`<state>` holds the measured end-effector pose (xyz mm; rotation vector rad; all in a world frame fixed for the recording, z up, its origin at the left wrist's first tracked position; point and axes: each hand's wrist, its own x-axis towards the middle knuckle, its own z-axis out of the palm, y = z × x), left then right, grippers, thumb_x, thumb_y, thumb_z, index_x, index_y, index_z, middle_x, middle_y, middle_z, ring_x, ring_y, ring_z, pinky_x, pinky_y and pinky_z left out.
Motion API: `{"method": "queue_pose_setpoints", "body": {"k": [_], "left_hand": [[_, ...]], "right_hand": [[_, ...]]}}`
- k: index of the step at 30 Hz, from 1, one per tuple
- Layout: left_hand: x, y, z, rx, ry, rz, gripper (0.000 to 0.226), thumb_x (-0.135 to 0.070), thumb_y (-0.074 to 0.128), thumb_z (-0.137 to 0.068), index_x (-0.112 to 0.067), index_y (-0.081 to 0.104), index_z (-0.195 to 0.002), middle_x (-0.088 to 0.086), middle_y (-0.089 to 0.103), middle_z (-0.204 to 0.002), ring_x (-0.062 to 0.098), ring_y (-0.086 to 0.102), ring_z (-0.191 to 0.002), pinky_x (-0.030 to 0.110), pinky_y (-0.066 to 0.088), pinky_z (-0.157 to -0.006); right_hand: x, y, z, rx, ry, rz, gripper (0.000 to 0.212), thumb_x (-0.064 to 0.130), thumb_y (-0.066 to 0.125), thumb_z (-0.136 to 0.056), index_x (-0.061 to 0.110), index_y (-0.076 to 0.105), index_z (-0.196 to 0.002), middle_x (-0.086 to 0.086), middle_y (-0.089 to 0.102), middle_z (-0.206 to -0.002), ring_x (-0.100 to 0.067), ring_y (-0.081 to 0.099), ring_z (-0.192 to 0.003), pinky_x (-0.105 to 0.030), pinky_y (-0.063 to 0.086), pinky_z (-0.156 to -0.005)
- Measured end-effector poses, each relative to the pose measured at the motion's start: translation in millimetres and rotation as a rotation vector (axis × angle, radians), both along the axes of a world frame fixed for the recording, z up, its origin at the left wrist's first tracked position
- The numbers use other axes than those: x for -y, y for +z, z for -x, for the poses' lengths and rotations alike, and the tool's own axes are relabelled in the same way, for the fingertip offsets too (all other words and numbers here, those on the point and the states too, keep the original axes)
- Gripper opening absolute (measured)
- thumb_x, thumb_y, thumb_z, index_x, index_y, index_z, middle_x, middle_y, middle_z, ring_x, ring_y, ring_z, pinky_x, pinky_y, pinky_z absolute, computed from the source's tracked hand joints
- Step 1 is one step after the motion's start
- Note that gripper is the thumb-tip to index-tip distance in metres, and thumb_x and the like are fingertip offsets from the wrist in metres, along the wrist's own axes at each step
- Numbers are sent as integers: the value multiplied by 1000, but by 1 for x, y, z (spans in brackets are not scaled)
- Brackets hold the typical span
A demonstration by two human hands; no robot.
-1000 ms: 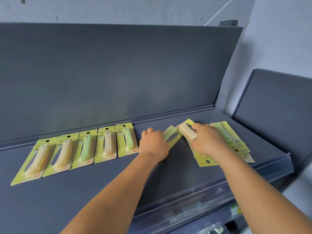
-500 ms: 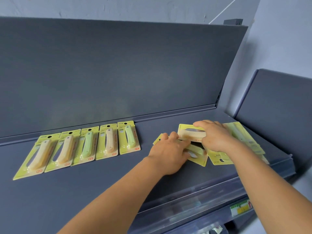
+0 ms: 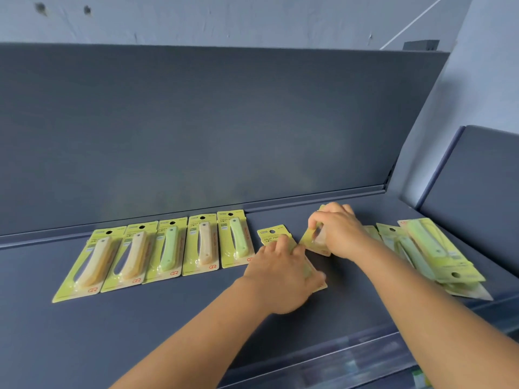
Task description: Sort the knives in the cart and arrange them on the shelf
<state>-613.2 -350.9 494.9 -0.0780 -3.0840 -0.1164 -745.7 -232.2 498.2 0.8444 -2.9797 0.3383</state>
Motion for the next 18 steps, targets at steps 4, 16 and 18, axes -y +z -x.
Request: {"method": "queue_pose_setpoints", "body": {"k": [4, 16, 18], "left_hand": [[15, -7, 8, 45, 6, 80, 70, -58, 34, -94, -13, 22, -147, 9, 24, -147, 30, 32, -135, 42, 20, -115], [49, -9, 27, 125, 66, 13, 62, -44, 25, -101, -15, 3, -152, 9, -3, -160, 26, 1, -148, 41, 4, -119], [52, -10, 28, 123, 75, -7, 62, -44, 25, -102, -16, 2, -153, 9, -4, -160, 25, 0, -148, 40, 3, -119]], "right_hand": [[10, 3, -6, 107, -10, 143, 32, 3, 48, -86, 30, 63, -95, 4, 45, -127, -22, 43, -120, -31, 42, -92], [18, 1, -33, 230, 47, 63, 31, 16, 42, -93, 30, 44, -121, 15, 38, -137, -17, 51, -101, -27, 42, -80], [20, 2, -35, 225, 72, 49, 44, 12, 38, -96, 29, 36, -137, 15, 28, -148, -18, 49, -114, -29, 42, -90]]}}
